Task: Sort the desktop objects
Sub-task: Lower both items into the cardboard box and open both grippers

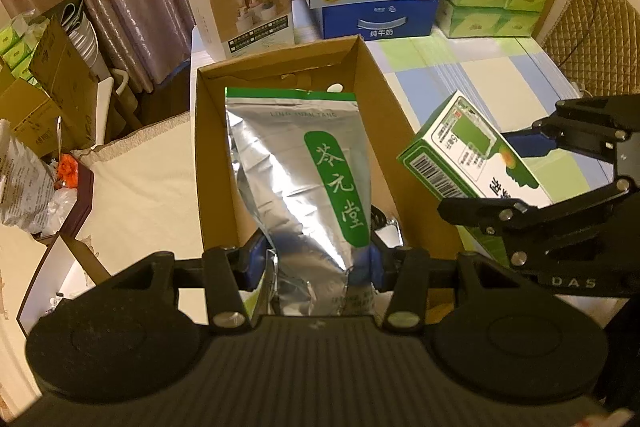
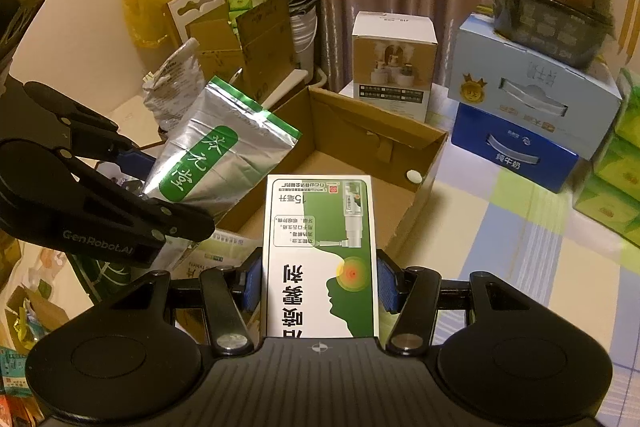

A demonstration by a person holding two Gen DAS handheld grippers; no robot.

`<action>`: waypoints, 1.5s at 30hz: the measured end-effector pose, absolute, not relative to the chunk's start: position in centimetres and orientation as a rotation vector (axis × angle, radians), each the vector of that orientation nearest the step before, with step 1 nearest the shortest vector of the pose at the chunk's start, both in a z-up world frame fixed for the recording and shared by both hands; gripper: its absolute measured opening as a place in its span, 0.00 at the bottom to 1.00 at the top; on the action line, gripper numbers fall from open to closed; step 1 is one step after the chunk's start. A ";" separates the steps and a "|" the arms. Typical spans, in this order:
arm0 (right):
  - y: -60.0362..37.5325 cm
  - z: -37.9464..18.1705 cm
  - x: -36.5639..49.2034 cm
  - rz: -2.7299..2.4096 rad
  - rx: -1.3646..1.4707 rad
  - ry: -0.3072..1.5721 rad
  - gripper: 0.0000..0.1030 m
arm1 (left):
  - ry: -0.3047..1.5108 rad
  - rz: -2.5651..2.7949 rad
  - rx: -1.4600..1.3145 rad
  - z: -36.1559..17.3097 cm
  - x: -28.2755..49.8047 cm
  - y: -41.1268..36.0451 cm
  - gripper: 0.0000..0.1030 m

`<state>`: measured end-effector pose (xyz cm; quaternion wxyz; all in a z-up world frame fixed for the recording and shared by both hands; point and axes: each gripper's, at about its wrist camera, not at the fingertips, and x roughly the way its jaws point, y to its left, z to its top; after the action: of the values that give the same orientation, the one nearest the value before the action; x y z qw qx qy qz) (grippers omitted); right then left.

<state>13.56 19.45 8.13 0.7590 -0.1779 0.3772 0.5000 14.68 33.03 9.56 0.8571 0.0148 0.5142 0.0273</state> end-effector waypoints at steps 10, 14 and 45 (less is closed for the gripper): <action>20.9 7.5 15.1 1.078 -0.360 0.832 0.51 | 1.076 0.064 0.010 8.5 17.0 34.5 0.43; 21.4 7.1 15.7 1.075 -0.347 0.836 0.51 | 1.077 0.066 -0.005 7.7 18.0 35.0 0.43; 23.9 4.7 19.1 1.057 -0.216 0.884 0.51 | 0.978 0.135 -0.018 6.3 18.9 38.3 0.51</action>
<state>19.07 23.89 4.70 0.7667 -0.0993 0.4069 0.4866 18.90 38.27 6.25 0.8805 -0.0084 0.4695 0.0648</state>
